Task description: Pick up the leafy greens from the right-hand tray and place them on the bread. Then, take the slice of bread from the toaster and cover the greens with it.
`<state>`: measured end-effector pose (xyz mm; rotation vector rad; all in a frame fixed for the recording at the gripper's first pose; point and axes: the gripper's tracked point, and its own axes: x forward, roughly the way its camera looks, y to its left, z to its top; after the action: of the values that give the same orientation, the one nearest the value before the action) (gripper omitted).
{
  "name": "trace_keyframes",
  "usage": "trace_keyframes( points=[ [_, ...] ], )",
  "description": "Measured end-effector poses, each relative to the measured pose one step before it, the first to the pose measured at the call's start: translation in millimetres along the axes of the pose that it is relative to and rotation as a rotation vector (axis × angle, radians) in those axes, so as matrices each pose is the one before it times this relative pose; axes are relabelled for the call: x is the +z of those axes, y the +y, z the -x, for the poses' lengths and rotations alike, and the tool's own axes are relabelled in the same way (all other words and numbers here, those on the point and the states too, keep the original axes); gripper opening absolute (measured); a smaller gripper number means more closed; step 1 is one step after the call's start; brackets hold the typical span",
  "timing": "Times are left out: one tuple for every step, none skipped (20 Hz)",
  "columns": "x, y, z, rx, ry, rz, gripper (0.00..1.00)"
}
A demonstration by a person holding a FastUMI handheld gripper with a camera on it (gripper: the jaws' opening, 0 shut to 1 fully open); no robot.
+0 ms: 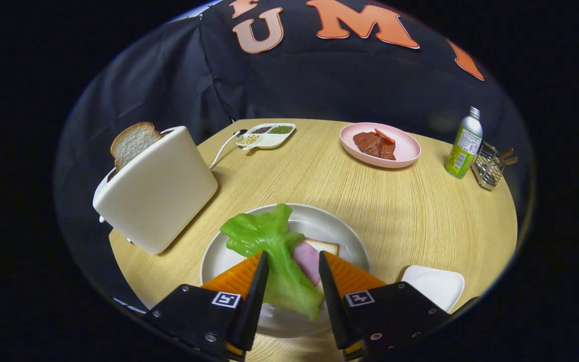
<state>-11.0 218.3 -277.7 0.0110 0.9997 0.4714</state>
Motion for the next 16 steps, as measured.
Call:
trace_keyframes(
  points=[
    [0.53, 1.3, 2.9, -0.00064, -0.00412, 0.00321, 0.64],
    [1.29, 2.35, 2.13, 0.00326, -0.00256, 0.00056, 0.68],
    [-0.13, 2.42, 2.24, 0.00386, -0.00278, -0.00196, 0.7],
    [1.8, 1.55, 1.81, -0.00015, -0.00558, -0.00117, 0.73],
    [3.12, 0.66, 1.03, -0.00277, -0.01081, 0.001, 0.74],
    [0.43, -1.62, 0.83, -0.01172, 0.00212, 0.00133, 0.75],
    [-1.74, -0.18, 0.98, -0.00447, 0.00002, 0.0026, 0.75],
    [-0.42, 1.4, -0.98, -0.00296, 0.00225, 0.00415, 0.75],
    [-2.13, 0.48, 0.52, -0.00647, 0.00579, 0.00456, 0.75],
    [-0.18, 0.82, -1.05, -0.00654, 0.00396, 0.0081, 0.75],
    [-0.57, -1.18, 1.24, -0.00854, 0.00047, 0.00551, 0.75],
    [3.17, 0.55, 0.99, -0.00248, -0.00799, -0.00232, 0.75],
    [4.71, 2.01, 2.51, 0.00405, -0.00867, -0.00834, 0.75],
    [6.27, 3.41, 3.66, 0.00942, -0.01012, -0.01237, 0.75],
    [6.72, 2.68, 4.19, 0.00705, -0.00976, -0.01195, 0.75],
    [7.67, 1.83, 4.92, 0.00384, -0.01046, -0.00707, 0.75]
  ],
)
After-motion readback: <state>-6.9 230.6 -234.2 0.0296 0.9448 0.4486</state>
